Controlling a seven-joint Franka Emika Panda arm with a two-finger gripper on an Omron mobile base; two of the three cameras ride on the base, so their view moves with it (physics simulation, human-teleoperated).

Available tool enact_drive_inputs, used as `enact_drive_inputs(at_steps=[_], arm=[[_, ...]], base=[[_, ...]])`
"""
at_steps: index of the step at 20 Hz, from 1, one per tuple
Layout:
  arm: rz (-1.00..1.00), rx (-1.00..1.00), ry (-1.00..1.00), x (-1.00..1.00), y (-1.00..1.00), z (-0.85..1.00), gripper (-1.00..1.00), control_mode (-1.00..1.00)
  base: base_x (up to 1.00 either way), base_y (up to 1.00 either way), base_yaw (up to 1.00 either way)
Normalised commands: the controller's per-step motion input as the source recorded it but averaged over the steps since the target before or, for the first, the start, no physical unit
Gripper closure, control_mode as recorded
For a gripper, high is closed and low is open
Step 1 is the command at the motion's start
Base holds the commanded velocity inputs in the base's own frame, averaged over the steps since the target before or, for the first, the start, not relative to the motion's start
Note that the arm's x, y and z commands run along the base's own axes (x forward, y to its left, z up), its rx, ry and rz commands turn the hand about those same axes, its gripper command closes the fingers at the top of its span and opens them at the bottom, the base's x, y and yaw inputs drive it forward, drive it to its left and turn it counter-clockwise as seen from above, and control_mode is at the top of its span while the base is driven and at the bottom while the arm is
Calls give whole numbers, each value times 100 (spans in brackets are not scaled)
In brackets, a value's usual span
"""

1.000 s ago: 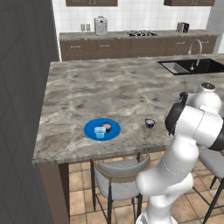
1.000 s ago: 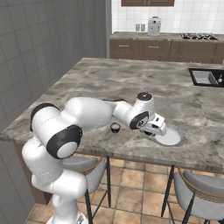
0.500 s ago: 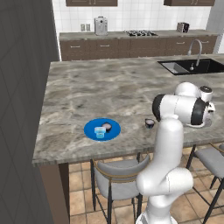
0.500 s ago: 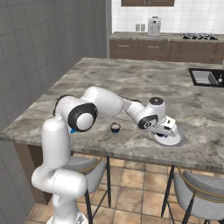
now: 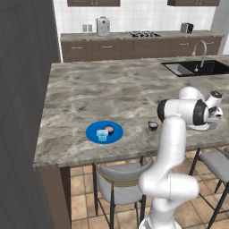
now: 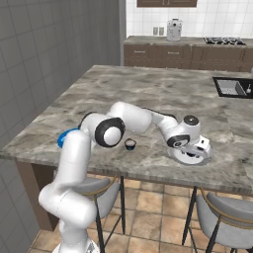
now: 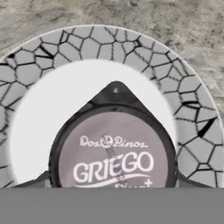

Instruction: Place two yogurt containers on each plate.

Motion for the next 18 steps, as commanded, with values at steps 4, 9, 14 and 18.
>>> enact_drive_inputs(at_steps=[4, 9, 14, 18], arm=[[-11, 0, 0, 44, 29, 91, -100, -100], [-3, 0, 3, 20, 71, 57, -100, -100], [1, 0, 8, -17, 100, 15, -100, -100], [0, 1, 6, -41, 100, 18, -100, -100]], base=[[0, 0, 0], [0, 0, 0], [0, 0, 0], [0, 0, 0]])
